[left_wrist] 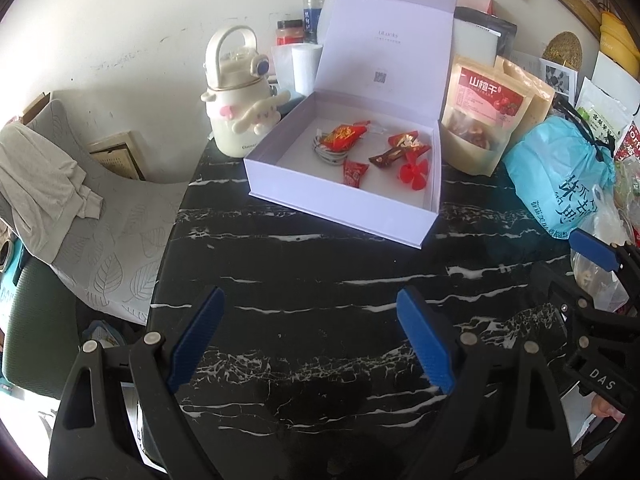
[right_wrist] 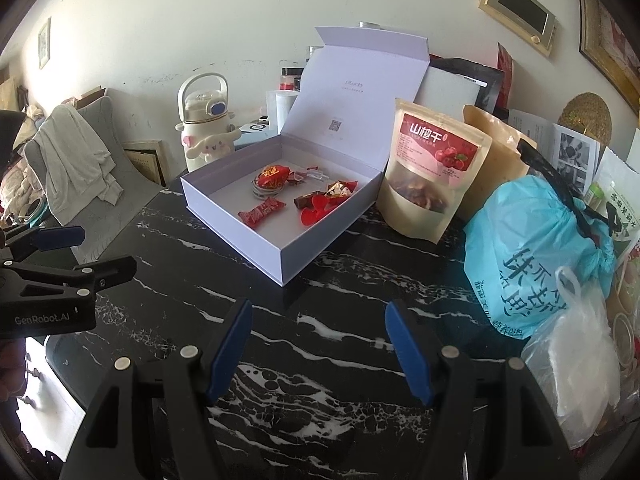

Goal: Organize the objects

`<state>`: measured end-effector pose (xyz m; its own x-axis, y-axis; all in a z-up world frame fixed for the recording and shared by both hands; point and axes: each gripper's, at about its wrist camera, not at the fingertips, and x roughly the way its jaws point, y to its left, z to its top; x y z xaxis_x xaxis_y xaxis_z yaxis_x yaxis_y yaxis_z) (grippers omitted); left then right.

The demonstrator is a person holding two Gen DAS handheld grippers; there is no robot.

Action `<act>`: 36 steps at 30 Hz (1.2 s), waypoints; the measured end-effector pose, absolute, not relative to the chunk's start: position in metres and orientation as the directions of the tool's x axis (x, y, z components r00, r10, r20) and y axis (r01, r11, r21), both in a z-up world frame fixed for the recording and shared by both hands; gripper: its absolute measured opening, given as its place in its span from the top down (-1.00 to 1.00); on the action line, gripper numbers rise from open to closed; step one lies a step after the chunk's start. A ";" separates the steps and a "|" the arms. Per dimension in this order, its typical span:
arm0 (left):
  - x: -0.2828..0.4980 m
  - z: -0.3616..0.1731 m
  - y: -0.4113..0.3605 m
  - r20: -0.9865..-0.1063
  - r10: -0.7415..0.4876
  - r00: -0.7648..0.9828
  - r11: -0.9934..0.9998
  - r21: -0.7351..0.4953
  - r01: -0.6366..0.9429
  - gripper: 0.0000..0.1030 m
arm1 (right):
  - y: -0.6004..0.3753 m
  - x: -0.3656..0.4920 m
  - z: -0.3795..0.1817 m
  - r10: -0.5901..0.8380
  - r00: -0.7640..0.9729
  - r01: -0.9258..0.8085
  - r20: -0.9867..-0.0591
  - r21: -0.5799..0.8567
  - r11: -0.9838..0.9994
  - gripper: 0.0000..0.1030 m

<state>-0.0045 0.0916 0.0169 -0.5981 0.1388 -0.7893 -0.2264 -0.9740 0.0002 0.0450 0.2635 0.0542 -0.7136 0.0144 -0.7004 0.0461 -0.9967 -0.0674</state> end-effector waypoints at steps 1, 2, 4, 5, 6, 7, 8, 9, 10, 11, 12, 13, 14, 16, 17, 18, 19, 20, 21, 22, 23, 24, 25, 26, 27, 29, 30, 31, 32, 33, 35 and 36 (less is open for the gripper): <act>-0.005 0.016 0.091 -0.792 0.141 -0.594 -0.974 -0.004 -0.226 -0.70 | 0.263 0.045 0.054 0.014 -0.713 0.048 -0.701 -0.068 -0.997 -0.35; -0.006 0.016 0.091 -0.794 0.142 -0.591 -0.975 -0.007 -0.224 -0.70 | 0.263 0.044 0.054 0.014 -0.712 0.049 -0.702 -0.069 -0.996 -0.35; -0.008 0.015 0.090 -0.798 0.129 -0.589 -0.977 -0.002 -0.212 -0.70 | 0.261 0.043 0.055 0.012 -0.712 0.051 -0.702 -0.069 -0.996 -0.35; -0.008 0.015 0.090 -0.798 0.124 -0.589 -0.978 0.004 -0.210 -0.70 | 0.261 0.042 0.055 0.012 -0.712 0.052 -0.702 -0.070 -0.996 -0.35; -0.009 0.015 0.090 -0.798 0.119 -0.591 -0.977 0.011 -0.211 -0.70 | 0.261 0.042 0.056 0.011 -0.713 0.053 -0.701 -0.070 -0.996 -0.35; -0.009 0.015 0.090 -0.798 0.116 -0.592 -0.977 0.014 -0.211 -0.70 | 0.260 0.041 0.056 0.010 -0.713 0.055 -0.701 -0.071 -0.996 -0.35; -0.009 0.016 0.090 -0.797 0.112 -0.593 -0.977 0.019 -0.210 -0.70 | 0.259 0.041 0.057 0.009 -0.713 0.058 -0.701 -0.072 -0.996 -0.35; -0.009 0.016 0.090 -0.797 0.108 -0.595 -0.978 0.023 -0.209 -0.70 | 0.258 0.040 0.057 0.007 -0.713 0.061 -0.701 -0.072 -0.995 -0.35; -0.009 0.016 0.090 -0.796 0.107 -0.595 -0.978 0.024 -0.208 -0.70 | 0.258 0.039 0.057 0.005 -0.713 0.064 -0.701 -0.073 -0.995 -0.35; -0.010 0.016 0.090 -0.797 0.108 -0.595 -0.978 0.023 -0.207 -0.70 | 0.258 0.038 0.057 0.004 -0.713 0.066 -0.701 -0.073 -0.995 -0.35; -0.010 0.016 0.089 -0.797 0.109 -0.593 -0.978 0.020 -0.207 -0.70 | 0.257 0.037 0.058 0.003 -0.713 0.068 -0.702 -0.073 -0.995 -0.35; -0.011 0.016 0.089 -0.798 0.113 -0.592 -0.978 0.016 -0.208 -0.70 | 0.257 0.036 0.058 0.002 -0.713 0.069 -0.702 -0.072 -0.995 -0.35; -0.012 0.016 0.088 -0.798 0.117 -0.591 -0.978 0.011 -0.209 -0.70 | 0.257 0.036 0.059 0.000 -0.713 0.070 -0.701 -0.071 -0.995 -0.35; -0.013 0.015 0.088 -0.801 0.118 -0.587 -0.979 0.007 -0.206 -0.70 | 0.256 0.035 0.059 -0.004 -0.714 0.072 -0.701 -0.068 -0.995 -0.35; -0.013 0.015 0.088 -0.801 0.117 -0.587 -0.979 0.007 -0.205 -0.70 | 0.256 0.034 0.060 -0.004 -0.714 0.072 -0.700 -0.068 -0.995 -0.35; -0.014 0.015 0.088 -0.802 0.115 -0.587 -0.979 0.009 -0.204 -0.70 | 0.256 0.034 0.060 -0.003 -0.714 0.072 -0.701 -0.069 -0.995 -0.35; -0.014 0.015 0.088 -0.802 0.112 -0.586 -0.979 0.011 -0.203 -0.70 | 0.256 0.033 0.059 -0.003 -0.713 0.072 -0.701 -0.069 -0.995 -0.35; -0.015 0.015 0.088 -0.803 0.111 -0.586 -0.979 0.012 -0.203 -0.70 | 0.256 0.032 0.059 -0.002 -0.712 0.071 -0.702 -0.069 -0.995 -0.35; -0.015 0.014 0.089 -0.804 0.114 -0.583 -0.979 0.010 -0.206 -0.70 | 0.256 0.031 0.059 -0.002 -0.711 0.071 -0.703 -0.069 -0.995 -0.35; -0.015 0.014 0.089 -0.805 0.116 -0.582 -0.978 0.008 -0.207 -0.70 | 0.256 0.031 0.058 -0.003 -0.709 0.071 -0.705 -0.068 -0.995 -0.35; -0.016 0.014 0.089 -0.806 0.118 -0.580 -0.978 0.006 -0.207 -0.70 | 0.256 0.030 0.058 -0.004 -0.708 0.072 -0.706 -0.067 -0.995 -0.35; -0.016 0.014 0.089 -0.808 0.119 -0.578 -0.978 0.004 -0.207 -0.70 | 0.256 0.030 0.058 -0.004 -0.708 0.072 -0.706 -0.066 -0.995 -0.35; -0.017 0.014 0.088 -0.808 0.119 -0.577 -0.978 0.003 -0.206 -0.70 | 0.256 0.030 0.058 -0.005 -0.708 0.072 -0.706 -0.066 -0.995 -0.35; -0.017 0.015 0.088 -0.808 0.120 -0.576 -0.979 0.001 -0.205 -0.70 | 0.256 0.029 0.058 -0.005 -0.708 0.073 -0.707 -0.065 -0.995 -0.35; -0.018 0.015 0.088 -0.808 0.120 -0.576 -0.979 -0.001 -0.204 -0.70 | 0.256 0.029 0.058 -0.005 -0.708 0.072 -0.706 -0.065 -0.995 -0.35; -0.019 0.015 0.088 -0.809 0.119 -0.576 -0.980 0.000 -0.201 -0.70 | 0.257 0.027 0.058 -0.008 -0.707 0.073 -0.707 -0.061 -0.995 -0.35; -0.019 0.015 0.088 -0.809 0.118 -0.576 -0.980 0.000 -0.201 -0.70 | 0.257 0.026 0.058 -0.009 -0.707 0.074 -0.708 -0.061 -0.995 -0.35; -0.019 0.015 0.088 -0.809 0.120 -0.575 -0.980 -0.002 -0.201 -0.70 | 0.257 0.025 0.057 -0.010 -0.706 0.074 -0.708 -0.060 -0.995 -0.35; -0.019 0.015 0.088 -0.810 0.121 -0.574 -0.980 -0.003 -0.201 -0.70 | 0.257 0.024 0.057 -0.011 -0.707 0.075 -0.708 -0.060 -0.995 -0.35; -0.020 0.015 0.089 -0.811 0.122 -0.572 -0.979 -0.004 -0.203 -0.70 | 0.257 0.024 0.058 -0.011 -0.706 0.075 -0.708 -0.059 -0.995 -0.35; -0.021 0.015 0.089 -0.812 0.121 -0.571 -0.979 -0.003 -0.203 -0.70 | 0.258 0.022 0.057 -0.013 -0.705 0.076 -0.709 -0.057 -0.996 -0.35; -0.021 0.015 0.089 -0.812 0.121 -0.571 -0.979 -0.003 -0.203 -0.70 | 0.258 0.021 0.057 -0.013 -0.705 0.076 -0.709 -0.057 -0.995 -0.35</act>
